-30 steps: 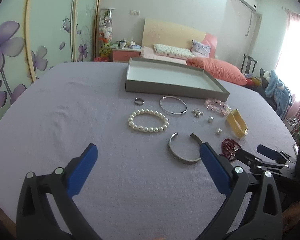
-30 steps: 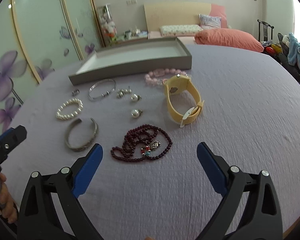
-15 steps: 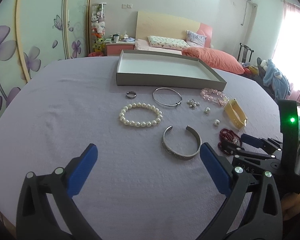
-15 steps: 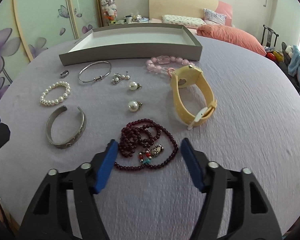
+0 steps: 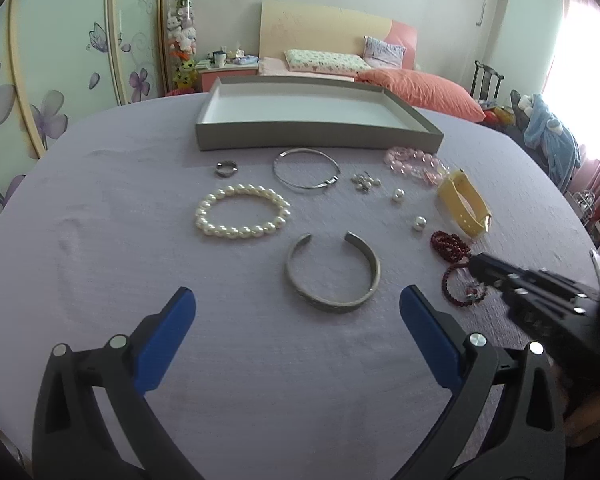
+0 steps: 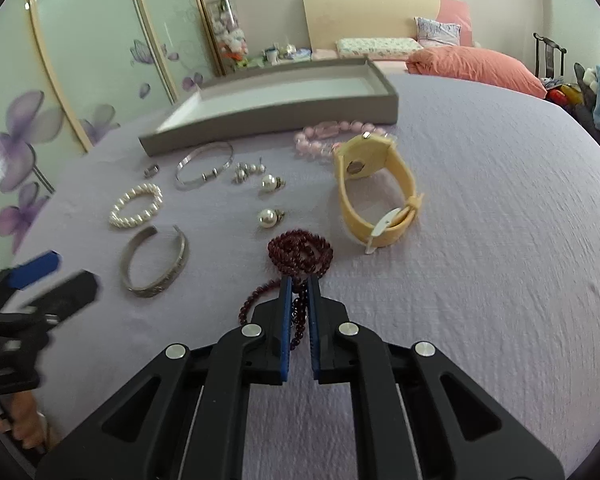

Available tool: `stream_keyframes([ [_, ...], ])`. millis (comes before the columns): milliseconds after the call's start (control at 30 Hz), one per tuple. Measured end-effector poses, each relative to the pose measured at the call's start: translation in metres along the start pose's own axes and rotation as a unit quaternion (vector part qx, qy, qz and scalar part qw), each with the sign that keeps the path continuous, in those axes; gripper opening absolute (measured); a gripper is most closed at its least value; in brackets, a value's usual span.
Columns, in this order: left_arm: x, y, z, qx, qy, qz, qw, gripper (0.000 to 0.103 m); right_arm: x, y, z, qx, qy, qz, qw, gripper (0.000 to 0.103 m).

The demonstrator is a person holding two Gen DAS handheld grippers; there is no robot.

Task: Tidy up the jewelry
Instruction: 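Grasp the dark red bead necklace with the right gripper, then carry the necklace into the tray with the right gripper while the left gripper carries the silver cuff there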

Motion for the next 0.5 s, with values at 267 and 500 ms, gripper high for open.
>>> stream_keyframes([
  [267, 0.005, 0.023, -0.021, 0.017, 0.012, 0.023, 0.9995, 0.097, 0.011, -0.031, -0.007, 0.022, 0.006, -0.037, 0.999, 0.008],
  [500, 0.010, 0.042, -0.026, 0.036, -0.001, 0.044, 0.9984, 0.084, 0.015, -0.034, -0.008, 0.031, 0.004, -0.045, 0.999, 0.008],
])
Point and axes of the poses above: each gripper's, at about its wrist camera, not at the fingertips, and y roughly the way its jaws point, z to its left, x to its top, the point moved 3 cm from there along y, roughly the way its jaws point, and after that the axes turned 6 degrees about z, right-handed, at the moved point
